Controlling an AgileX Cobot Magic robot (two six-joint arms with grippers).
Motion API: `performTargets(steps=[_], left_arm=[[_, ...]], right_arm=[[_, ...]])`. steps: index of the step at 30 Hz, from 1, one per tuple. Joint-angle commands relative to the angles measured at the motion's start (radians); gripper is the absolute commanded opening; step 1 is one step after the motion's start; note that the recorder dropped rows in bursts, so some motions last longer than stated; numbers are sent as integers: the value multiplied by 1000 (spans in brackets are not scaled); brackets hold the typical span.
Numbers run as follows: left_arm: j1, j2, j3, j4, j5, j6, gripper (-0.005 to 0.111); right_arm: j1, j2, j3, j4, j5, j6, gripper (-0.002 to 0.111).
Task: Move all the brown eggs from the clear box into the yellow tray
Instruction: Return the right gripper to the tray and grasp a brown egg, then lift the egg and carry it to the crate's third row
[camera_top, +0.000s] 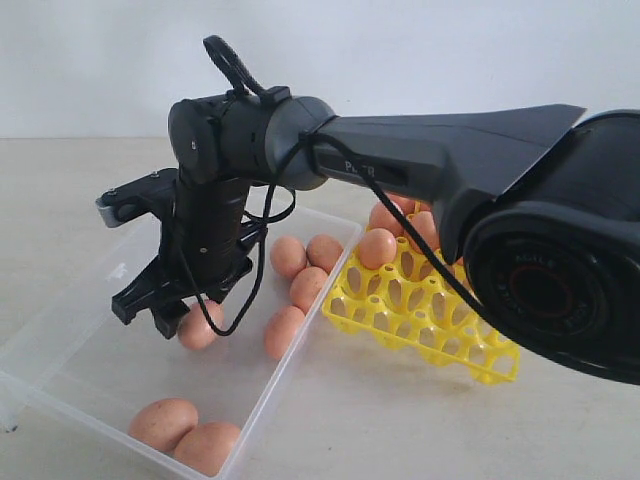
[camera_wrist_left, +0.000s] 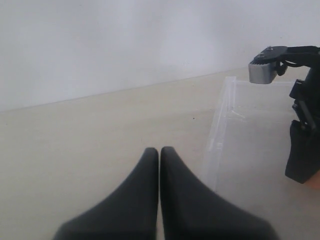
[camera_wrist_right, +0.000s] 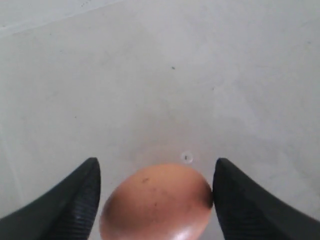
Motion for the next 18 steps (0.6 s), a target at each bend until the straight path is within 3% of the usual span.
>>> performTargets(steps=[1,11,18], left_arm=[[-2,-1,3,-4,-4,-7,1],[-2,-1,3,-4,-4,-7,1],[-2,-1,3,-4,-4,-7,1]], right_arm=[[0,1,-2,-5,71,78,62],[0,1,-2,-16,144,231,62],[0,1,-4,-66,-55,54,62]])
